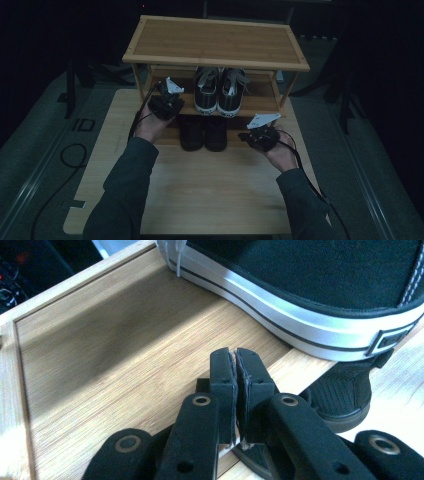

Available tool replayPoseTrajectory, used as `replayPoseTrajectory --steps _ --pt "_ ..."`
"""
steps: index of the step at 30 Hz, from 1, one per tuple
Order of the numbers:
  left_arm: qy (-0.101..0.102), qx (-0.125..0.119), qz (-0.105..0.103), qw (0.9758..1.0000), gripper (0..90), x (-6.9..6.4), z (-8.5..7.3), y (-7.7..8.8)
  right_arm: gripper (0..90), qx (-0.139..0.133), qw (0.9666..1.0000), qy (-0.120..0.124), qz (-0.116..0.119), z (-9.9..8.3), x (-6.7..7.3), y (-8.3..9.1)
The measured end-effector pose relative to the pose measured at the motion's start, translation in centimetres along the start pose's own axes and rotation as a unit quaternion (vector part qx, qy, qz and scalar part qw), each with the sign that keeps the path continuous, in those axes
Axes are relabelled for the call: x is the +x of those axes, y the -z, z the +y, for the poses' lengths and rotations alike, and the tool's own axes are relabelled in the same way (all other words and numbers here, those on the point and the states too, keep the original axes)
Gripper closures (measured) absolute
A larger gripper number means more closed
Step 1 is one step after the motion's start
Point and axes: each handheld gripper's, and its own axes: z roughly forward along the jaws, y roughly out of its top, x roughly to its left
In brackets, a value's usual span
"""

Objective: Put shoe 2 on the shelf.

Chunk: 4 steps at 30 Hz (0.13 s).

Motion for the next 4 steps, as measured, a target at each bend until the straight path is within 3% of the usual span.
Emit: replayPoseTrajectory --steps 4 --pt "-0.002 -0.002 0.006 1.0 86.2 0.03 -0.29 0.33 90.0 0.001 1.0 -0.004 0.002 -0.24 0.0 -0.09"
